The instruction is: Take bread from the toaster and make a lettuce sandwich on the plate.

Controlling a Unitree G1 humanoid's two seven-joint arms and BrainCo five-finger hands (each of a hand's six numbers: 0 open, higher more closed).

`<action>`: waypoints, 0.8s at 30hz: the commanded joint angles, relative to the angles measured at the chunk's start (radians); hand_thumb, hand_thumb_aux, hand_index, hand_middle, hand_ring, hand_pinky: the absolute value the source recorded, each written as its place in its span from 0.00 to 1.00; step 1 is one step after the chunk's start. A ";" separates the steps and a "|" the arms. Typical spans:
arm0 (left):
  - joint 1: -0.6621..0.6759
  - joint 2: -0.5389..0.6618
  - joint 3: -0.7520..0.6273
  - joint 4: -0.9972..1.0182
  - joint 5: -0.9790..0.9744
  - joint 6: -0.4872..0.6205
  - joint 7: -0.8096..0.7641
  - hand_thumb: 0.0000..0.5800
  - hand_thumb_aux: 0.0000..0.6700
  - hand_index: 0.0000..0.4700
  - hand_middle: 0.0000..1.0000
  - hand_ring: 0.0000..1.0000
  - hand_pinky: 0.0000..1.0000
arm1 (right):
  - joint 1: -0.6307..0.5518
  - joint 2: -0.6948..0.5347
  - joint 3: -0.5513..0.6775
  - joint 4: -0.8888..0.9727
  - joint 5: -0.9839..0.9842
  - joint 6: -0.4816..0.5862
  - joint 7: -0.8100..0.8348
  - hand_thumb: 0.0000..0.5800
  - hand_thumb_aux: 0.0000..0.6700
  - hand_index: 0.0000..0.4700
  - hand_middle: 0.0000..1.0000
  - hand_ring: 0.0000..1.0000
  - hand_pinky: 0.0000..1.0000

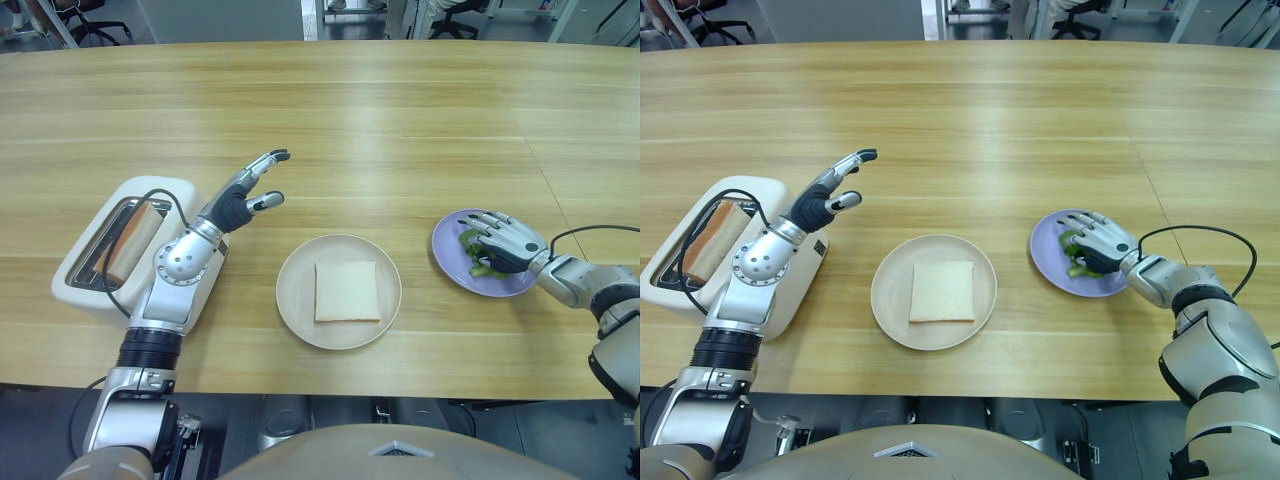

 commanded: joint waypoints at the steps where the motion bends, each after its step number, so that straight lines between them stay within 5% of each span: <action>1: 0.003 0.009 0.000 0.009 0.007 0.005 -0.007 0.00 0.00 0.00 0.00 0.00 0.00 | 0.015 0.004 -0.005 -0.001 0.013 -0.017 0.019 1.00 1.00 0.98 0.00 0.00 0.00; 14: -0.002 0.011 -0.004 0.023 0.008 -0.001 -0.008 0.00 0.00 0.00 0.00 0.00 0.00 | -0.005 -0.044 -0.033 -0.061 0.024 -0.072 -0.055 1.00 1.00 0.98 0.00 0.00 0.00; 24: -0.003 0.009 -0.004 0.026 0.009 -0.002 -0.005 0.00 0.00 0.00 0.00 0.00 0.00 | -0.034 -0.103 -0.076 -0.292 0.033 -0.194 -0.034 1.00 1.00 0.98 0.00 0.00 0.00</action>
